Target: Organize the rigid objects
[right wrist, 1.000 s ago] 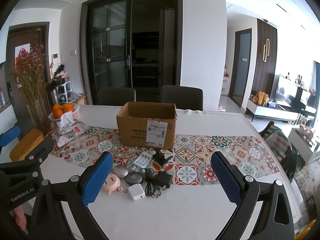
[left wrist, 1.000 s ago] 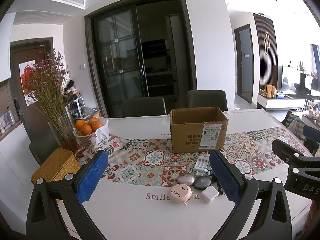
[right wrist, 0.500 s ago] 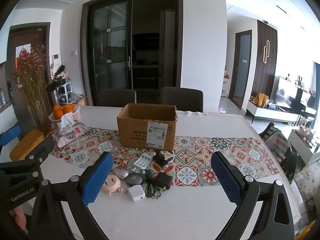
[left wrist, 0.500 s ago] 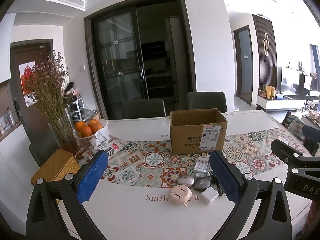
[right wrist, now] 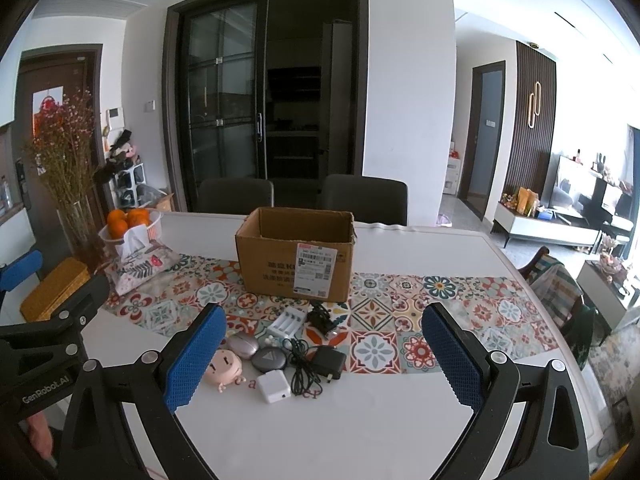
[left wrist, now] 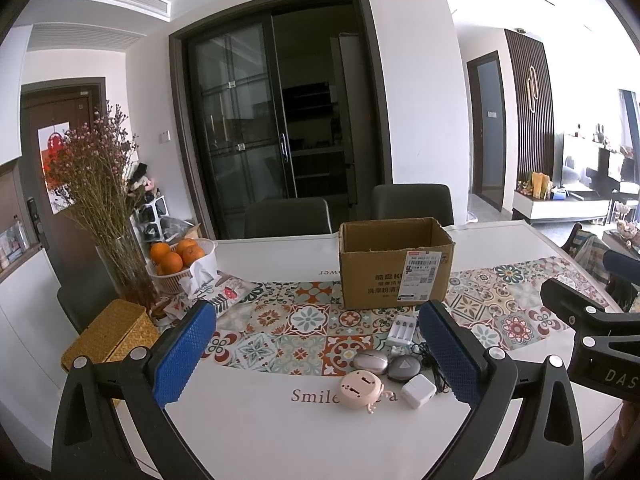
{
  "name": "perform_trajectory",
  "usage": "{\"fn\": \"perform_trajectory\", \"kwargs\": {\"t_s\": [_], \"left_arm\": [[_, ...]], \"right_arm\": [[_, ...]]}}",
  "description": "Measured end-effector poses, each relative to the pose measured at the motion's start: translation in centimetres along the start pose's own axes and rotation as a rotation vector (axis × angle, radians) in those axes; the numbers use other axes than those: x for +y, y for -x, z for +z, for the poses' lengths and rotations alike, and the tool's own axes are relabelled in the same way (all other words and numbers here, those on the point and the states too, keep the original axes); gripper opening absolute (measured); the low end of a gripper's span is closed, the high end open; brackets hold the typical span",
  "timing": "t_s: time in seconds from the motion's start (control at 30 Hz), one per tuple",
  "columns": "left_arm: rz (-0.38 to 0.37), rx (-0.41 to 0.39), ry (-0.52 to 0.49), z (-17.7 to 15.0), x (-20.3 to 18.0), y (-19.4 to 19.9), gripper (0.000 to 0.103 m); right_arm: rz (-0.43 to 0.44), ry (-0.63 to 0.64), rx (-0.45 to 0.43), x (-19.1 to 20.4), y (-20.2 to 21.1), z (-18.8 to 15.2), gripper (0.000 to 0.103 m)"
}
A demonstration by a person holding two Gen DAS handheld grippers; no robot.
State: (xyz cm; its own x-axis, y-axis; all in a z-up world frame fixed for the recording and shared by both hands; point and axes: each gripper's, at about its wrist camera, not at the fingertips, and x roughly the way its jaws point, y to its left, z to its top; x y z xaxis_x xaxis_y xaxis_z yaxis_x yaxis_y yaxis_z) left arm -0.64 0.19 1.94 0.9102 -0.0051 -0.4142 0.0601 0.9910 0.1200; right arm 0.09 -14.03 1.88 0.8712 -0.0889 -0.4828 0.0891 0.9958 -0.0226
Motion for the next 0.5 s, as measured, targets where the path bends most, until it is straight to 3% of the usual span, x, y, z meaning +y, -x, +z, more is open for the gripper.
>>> {"fn": "perform_trajectory", "kwargs": {"t_s": [0.5], "left_arm": [[-0.003, 0.014, 0.004, -0.47, -0.03, -0.67, 0.103]], "right_arm": [[0.006, 0.006, 0.011, 0.19, -0.62, -0.50, 0.099]]}}
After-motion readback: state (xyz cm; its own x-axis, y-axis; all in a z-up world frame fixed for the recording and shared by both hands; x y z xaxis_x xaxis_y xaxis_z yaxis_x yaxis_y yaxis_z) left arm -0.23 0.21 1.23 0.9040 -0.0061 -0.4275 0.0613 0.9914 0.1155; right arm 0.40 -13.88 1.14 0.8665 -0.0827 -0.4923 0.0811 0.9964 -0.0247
